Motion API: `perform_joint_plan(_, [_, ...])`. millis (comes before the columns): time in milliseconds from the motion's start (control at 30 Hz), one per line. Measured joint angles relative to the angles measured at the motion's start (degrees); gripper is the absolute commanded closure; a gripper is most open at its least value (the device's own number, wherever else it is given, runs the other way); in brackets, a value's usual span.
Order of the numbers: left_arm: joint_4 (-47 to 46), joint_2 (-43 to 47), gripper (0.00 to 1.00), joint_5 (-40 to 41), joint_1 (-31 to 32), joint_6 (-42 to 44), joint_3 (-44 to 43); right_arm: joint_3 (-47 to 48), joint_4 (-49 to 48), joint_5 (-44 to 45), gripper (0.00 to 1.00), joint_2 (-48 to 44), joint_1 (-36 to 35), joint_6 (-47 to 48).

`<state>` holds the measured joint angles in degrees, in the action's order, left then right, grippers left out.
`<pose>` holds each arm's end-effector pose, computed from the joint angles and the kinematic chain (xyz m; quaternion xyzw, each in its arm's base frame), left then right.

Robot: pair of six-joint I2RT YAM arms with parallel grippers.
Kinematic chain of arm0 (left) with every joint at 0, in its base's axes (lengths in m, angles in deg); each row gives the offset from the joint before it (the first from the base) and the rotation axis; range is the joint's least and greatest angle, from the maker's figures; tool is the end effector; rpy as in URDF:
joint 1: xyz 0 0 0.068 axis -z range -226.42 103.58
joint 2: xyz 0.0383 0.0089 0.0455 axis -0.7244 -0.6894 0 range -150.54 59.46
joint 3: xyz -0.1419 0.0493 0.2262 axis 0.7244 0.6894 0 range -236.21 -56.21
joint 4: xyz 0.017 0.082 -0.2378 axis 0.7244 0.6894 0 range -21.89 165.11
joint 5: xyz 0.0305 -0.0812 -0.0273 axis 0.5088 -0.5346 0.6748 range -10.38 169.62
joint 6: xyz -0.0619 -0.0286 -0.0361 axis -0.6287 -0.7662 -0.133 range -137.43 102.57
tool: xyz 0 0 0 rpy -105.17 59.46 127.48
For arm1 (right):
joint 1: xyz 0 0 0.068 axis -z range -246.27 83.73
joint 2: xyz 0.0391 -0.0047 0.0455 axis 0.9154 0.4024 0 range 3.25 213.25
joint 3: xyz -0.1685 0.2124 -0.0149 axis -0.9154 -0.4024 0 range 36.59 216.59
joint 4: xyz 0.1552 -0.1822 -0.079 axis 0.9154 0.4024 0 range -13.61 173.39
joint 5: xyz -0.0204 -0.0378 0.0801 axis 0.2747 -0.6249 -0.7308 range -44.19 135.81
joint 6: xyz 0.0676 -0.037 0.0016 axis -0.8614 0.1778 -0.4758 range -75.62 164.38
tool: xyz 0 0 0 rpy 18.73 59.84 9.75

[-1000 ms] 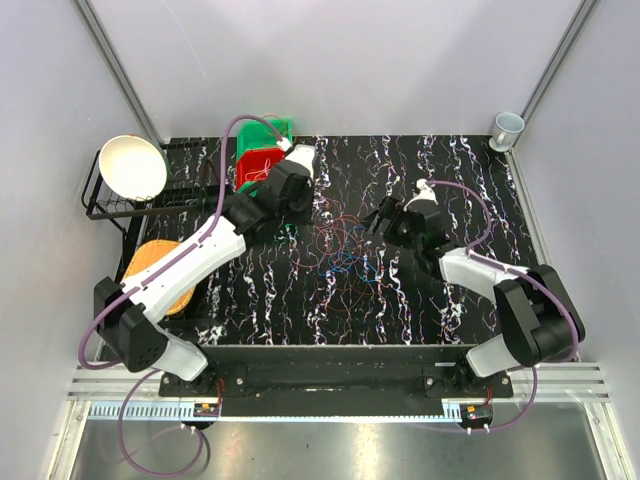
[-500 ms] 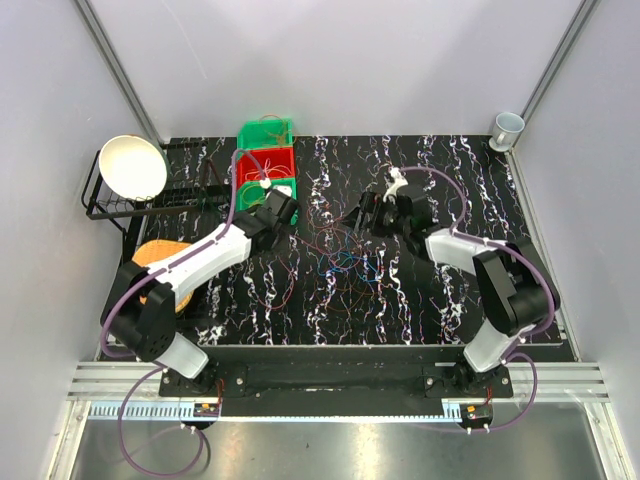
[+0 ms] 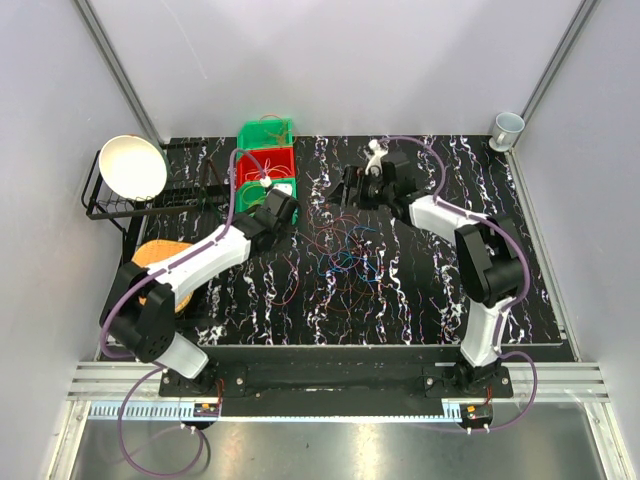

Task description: Untangle the cables

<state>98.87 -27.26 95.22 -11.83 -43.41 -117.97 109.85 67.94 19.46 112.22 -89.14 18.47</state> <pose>0.2739 -0.1674 0.2176 0.0312 0.9471 -0.0353 0.3175 0.4026 0.2014 0.2127 -0.0965 0.8342 0.3865 0.3812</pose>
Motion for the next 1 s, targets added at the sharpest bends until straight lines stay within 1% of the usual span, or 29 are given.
perform_joint_plan(100, [-0.28, 0.63, 1.00, -0.37, 0.00, 0.04, -0.02, -0.39, 2.34, -1.88, 0.00, 1.66, -0.07, 0.24])
perform_joint_plan(233, [-0.42, 1.16, 1.00, -0.42, 0.00, 0.48, -1.31, -2.93, 4.31, -4.07, 0.00, 1.66, -0.59, 1.25])
perform_joint_plan(433, [-0.24, 0.28, 1.00, -0.61, 0.00, 1.49, -7.61, -8.02, 6.43, -5.42, 0.00, -0.20, -3.63, 2.29])
perform_joint_plan(567, [-0.02, -2.12, 1.00, -0.83, -0.15, 2.21, -12.96, -12.31, 7.10, -5.25, 0.00, -2.38, -6.25, 2.60])
perform_joint_plan(667, [0.02, -3.87, 1.00, -1.09, -0.15, 2.49, -15.39, -14.56, 7.30, -5.16, 0.00, -3.89, -7.43, 2.60])
perform_joint_plan(833, [0.57, -5.46, 1.00, -1.97, -0.17, 2.64, -16.31, -15.82, 6.97, -4.13, 0.00, -6.10, -7.78, 2.60])
perform_joint_plan(1000, [1.38, -5.84, 1.00, -2.29, -0.28, 2.67, -16.37, -15.87, 6.34, -0.94, 0.00, -8.13, -7.82, 2.62])
